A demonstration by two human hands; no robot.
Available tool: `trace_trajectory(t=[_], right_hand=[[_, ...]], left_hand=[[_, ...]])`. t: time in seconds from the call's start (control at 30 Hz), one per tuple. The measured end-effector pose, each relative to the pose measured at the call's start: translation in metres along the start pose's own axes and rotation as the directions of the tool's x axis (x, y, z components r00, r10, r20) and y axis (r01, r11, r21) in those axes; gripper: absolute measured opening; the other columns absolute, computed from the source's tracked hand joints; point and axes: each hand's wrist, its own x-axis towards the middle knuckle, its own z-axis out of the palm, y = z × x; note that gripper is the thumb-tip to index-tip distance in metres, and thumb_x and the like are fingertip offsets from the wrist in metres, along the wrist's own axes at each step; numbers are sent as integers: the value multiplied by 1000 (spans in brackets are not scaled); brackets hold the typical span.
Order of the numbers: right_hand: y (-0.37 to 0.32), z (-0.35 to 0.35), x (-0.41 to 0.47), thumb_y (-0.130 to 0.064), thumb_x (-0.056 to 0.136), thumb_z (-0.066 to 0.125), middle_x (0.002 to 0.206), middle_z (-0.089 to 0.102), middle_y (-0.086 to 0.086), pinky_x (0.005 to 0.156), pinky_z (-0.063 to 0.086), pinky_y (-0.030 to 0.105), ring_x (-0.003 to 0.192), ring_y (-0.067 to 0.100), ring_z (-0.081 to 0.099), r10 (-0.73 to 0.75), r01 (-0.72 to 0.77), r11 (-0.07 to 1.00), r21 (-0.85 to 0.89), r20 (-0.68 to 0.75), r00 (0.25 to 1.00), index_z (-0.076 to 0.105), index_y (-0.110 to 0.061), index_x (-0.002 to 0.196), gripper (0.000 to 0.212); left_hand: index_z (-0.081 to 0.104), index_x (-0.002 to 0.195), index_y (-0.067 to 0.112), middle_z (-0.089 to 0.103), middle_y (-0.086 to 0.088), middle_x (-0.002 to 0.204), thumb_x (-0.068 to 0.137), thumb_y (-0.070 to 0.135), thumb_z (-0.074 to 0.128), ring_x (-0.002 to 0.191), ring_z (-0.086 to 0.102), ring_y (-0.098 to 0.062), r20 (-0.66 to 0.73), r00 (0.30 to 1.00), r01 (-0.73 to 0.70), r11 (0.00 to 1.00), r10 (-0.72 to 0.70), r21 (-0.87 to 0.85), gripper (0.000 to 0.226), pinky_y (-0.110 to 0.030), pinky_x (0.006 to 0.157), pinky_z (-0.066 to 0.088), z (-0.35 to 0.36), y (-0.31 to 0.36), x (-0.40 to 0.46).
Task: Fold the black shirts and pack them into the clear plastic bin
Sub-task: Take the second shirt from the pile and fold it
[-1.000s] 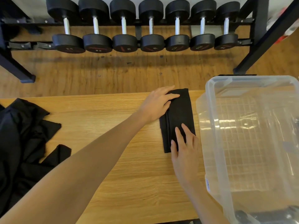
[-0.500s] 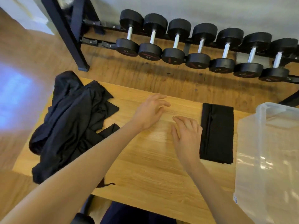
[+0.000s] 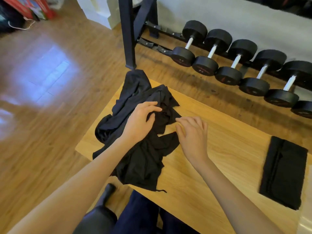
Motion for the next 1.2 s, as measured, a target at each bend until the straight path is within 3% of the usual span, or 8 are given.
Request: trace_trajectory(t=[0.23, 0.4, 0.53, 0.63, 0.77, 0.9, 1.07, 1.2], right_hand=[[-47, 34, 32, -25, 99, 51, 108, 68, -9, 90, 27, 25, 105, 14, 52, 55, -62, 996, 71, 97, 994, 71, -23, 108, 22], [-71, 54, 63, -35, 99, 50, 128, 62, -3, 108, 27, 38, 123, 20, 47, 307, -338, 935, 112, 224, 925, 50, -20, 138, 42], [-76, 64, 81, -32, 91, 64, 93, 66, -8, 111, 28, 45, 114, 22, 56, 451, -532, 817, 222, 330, 829, 57, -15, 127, 41], [-73, 62, 84, -23, 89, 66, 80, 62, -15, 98, 45, 45, 91, 14, 62, 444, -524, 806, 276, 304, 843, 67, -26, 92, 4], [-71, 43, 78, -22, 95, 57, 98, 65, -3, 79, 48, 23, 88, 7, 60, 460, -561, 644, 521, 322, 827, 63, -20, 97, 7], [-65, 27, 71, -25, 101, 45, 91, 59, -3, 70, 45, 24, 82, 10, 58, 528, -635, 453, 626, 385, 757, 55, -17, 108, 15], [-43, 19, 54, -24, 98, 47, 85, 49, -2, 72, 41, 30, 75, 12, 47, 539, -671, 457, 584, 419, 731, 54, -19, 90, 11], [-29, 13, 36, -19, 96, 48, 70, 37, -5, 62, 30, 29, 64, 11, 35, 591, -700, 418, 579, 412, 693, 44, -18, 73, 23]], left_hand=[[57, 134, 23, 44, 9, 146, 98, 18, 54, 136, 38, -12, -9, 980, 197, 980, -197, 17, 36, -20, 100, 27, -32, -61, -16], [47, 141, 23, 40, 5, 145, 91, 32, 65, 134, 39, -15, -32, 980, 198, 980, -197, 16, 54, -31, 108, 36, -29, -77, -22], [41, 144, 23, 45, 5, 131, 87, 36, 70, 113, 51, -9, -65, 960, 262, 957, -272, -126, 65, -28, 94, 46, -35, -82, -19], [53, 134, 20, 52, 8, 113, 92, 27, 65, 91, 57, -3, -77, 945, 300, 934, -319, -194, 44, -27, 88, 49, -43, -85, -13], [68, 103, 23, 58, 9, 103, 98, 21, 56, 82, 54, 4, -75, 931, 340, 923, -357, -179, 14, -22, 78, 46, -50, -93, -9], [61, 103, 21, 60, 17, 95, 101, 22, 48, 89, 57, 2, -74, 894, 401, 861, -443, -313, 13, -12, 72, 41, -56, -92, -12], [63, 118, 20, 64, 11, 110, 95, 35, 59, 100, 59, -1, 38, 916, 395, 877, -400, -274, 28, -15, 87, 43, -55, -90, -24], [64, 120, 20, 57, 4, 121, 91, 22, 66, 108, 56, -9, -42, 920, 379, 913, -389, -154, 29, -28, 96, 44, -49, -93, -35]])
